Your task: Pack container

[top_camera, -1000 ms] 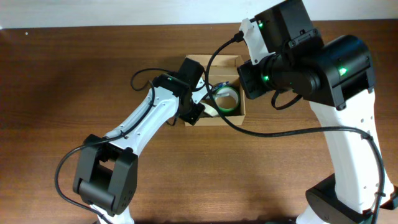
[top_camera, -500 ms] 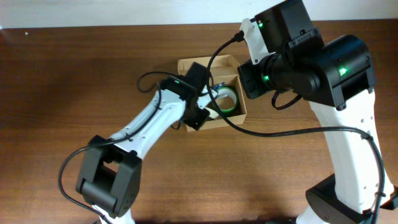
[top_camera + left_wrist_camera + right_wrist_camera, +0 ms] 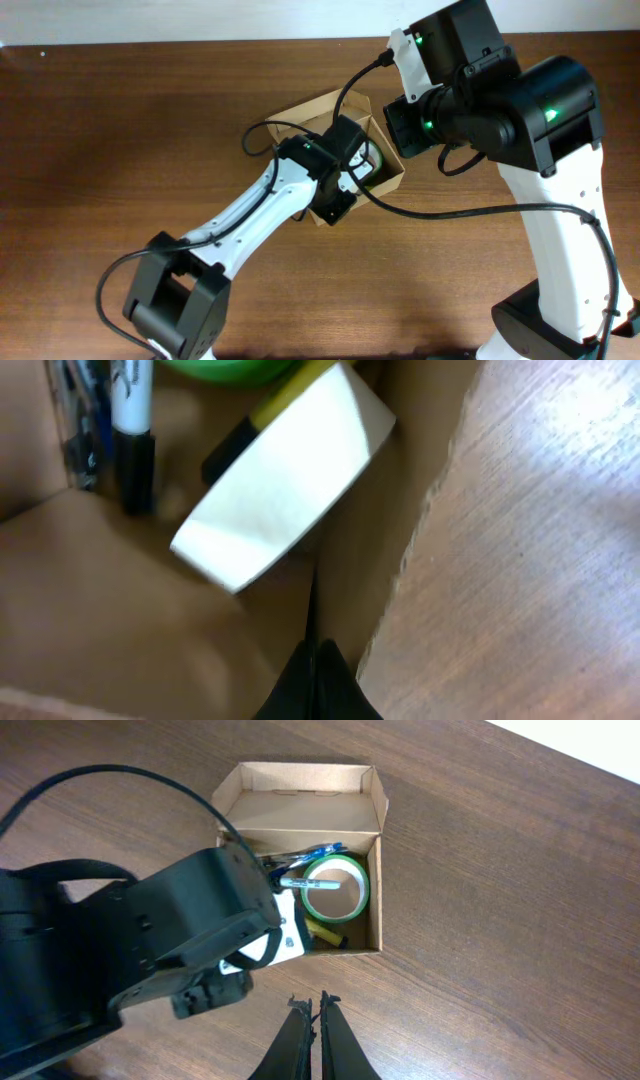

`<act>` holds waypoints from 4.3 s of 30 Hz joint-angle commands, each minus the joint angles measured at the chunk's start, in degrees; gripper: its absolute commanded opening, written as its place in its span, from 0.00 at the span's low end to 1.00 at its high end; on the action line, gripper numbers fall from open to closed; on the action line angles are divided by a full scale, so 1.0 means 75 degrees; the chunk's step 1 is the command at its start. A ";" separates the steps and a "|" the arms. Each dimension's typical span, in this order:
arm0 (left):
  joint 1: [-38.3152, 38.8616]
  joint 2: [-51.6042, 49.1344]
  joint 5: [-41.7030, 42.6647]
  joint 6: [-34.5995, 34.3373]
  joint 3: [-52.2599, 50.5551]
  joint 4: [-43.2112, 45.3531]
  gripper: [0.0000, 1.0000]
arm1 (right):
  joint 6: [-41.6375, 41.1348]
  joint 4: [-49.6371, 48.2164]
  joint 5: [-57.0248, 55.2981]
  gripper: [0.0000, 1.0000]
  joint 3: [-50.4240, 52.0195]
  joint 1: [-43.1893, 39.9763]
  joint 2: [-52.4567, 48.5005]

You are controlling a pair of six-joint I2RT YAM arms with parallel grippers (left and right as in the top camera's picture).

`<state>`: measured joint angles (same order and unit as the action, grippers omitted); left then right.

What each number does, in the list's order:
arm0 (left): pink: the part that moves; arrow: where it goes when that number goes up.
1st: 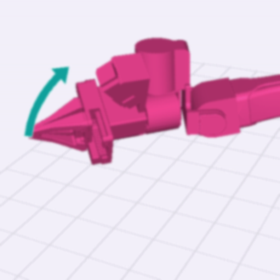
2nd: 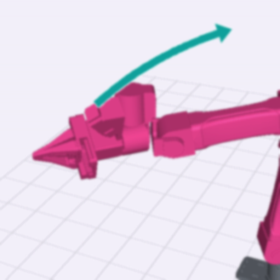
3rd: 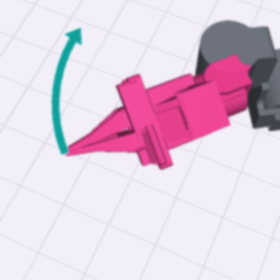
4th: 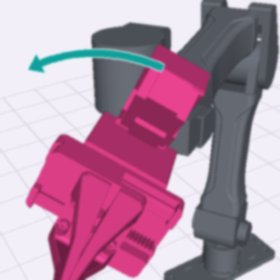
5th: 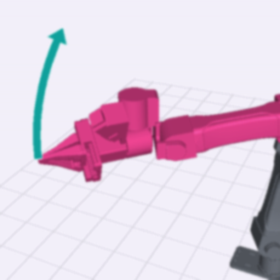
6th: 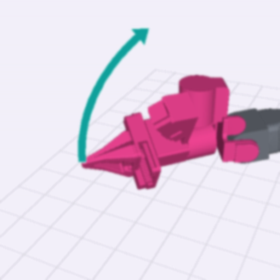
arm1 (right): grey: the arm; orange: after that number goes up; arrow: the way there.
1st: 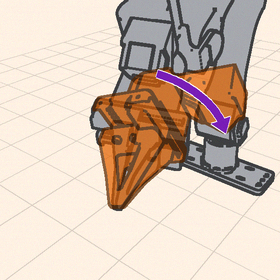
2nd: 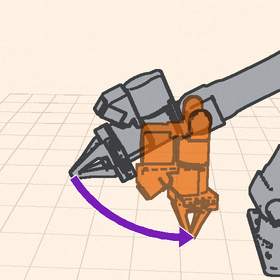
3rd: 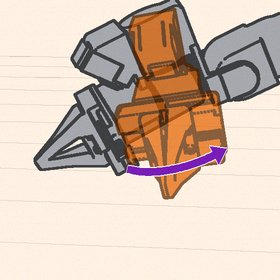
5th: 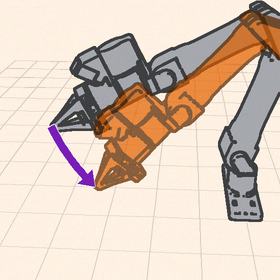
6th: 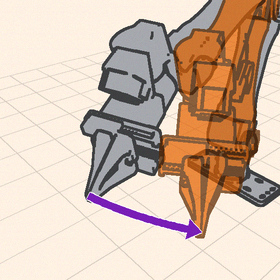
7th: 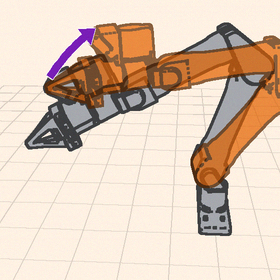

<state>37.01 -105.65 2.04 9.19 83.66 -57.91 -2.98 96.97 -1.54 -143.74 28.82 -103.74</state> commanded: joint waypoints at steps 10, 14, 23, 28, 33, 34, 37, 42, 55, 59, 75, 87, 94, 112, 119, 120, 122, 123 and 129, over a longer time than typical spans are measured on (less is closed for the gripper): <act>0.0006 0.0277 -0.0434 -0.0029 -0.0041 -0.0399 0.02 | 0.0023 0.0050 -0.0122 0.05 -0.0020 0.0006 0.0143; 0.0006 0.0277 -0.0662 0.0020 -0.0041 -0.0399 0.02 | 0.0023 0.0047 -0.0122 0.05 -0.0020 0.0006 0.0143; -0.0303 0.0277 -0.1000 0.0105 -0.0041 -0.0536 0.02 | 0.0023 0.0050 -0.0119 0.05 -0.0020 0.0006 0.0143; -0.0787 0.0277 -0.1055 0.0111 -0.0041 -0.0682 0.02 | 0.0029 0.0050 -0.0119 0.05 -0.0020 0.0006 0.0143; -0.1212 0.0277 -0.1049 0.0201 -0.0041 -0.0801 0.02 | 0.0111 0.0050 -0.0125 0.05 -0.0020 0.0006 0.0143; -0.1256 0.0277 -0.1052 0.0221 -0.0041 -0.0828 0.02 | 0.0111 0.0050 -0.0122 0.05 -0.0020 0.0006 0.0143; -0.1274 0.0277 -0.1052 0.0224 -0.0041 -0.0825 0.02 | 0.0137 0.0050 -0.0122 0.05 -0.0020 0.0006 0.0143; -0.1250 0.0277 -0.1023 0.0224 -0.0041 -0.0743 0.02 | 0.0137 0.0050 -0.0262 0.05 -0.0020 0.0006 0.0143; -0.1198 0.0889 -0.1000 0.0219 0.0227 0.0455 0.26 | 0.0137 0.0047 -0.0300 0.22 -0.0020 -0.0009 0.0140; -0.1378 0.0968 -0.1005 0.0181 0.0510 0.0635 0.38 | 0.0105 0.0050 -0.0664 0.33 -0.0020 -0.0009 0.0140; -0.3960 0.0845 -0.0146 0.0070 0.0565 0.1037 0.42 | -0.0338 0.0047 -0.0650 0.62 0.1192 -0.1705 0.0140; -0.4893 -0.0889 0.2547 0.0067 0.0565 0.1207 0.02 | -0.0405 -0.0772 0.2302 0.04 0.3975 -0.3459 0.0140; -0.4887 -0.1577 0.4415 -0.0163 0.0565 0.1585 0.02 | 0.0128 -0.1944 0.3966 0.04 0.5205 -0.3660 0.0003; -0.4887 -0.1702 0.5013 -0.1343 0.0565 0.3474 0.02 | -0.0262 -0.3710 0.5135 0.04 0.5540 -0.3899 -0.1961; -0.4887 -0.2049 0.4931 -0.1769 0.0568 0.4138 0.02 | -0.0178 -0.3774 0.5284 0.04 0.5540 -0.3960 -0.2678; -0.4887 -0.2130 0.4934 -0.1903 0.0568 0.4249 0.02 | -0.0178 -0.3803 0.5304 0.04 0.5540 -0.3960 -0.2713; -0.4887 -0.2326 0.4960 -0.2081 0.0568 0.4453 0.01 | -0.0181 -0.3914 0.5324 0.04 0.5540 -0.3963 -0.2734; -0.4887 -0.2439 0.4992 -0.2186 0.0568 0.4564 0.02 | -0.0187 -0.3981 0.5327 0.04 0.5540 -0.3963 -0.2734; -0.4887 -0.2906 0.5455 -0.2748 0.0568 0.5222 0.02 | -0.0478 -0.4433 0.5875 0.04 0.5537 -0.4153 -0.2760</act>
<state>0.40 -126.17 40.14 -8.27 87.61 -19.99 -5.15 64.84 38.24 -102.15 -0.84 -124.27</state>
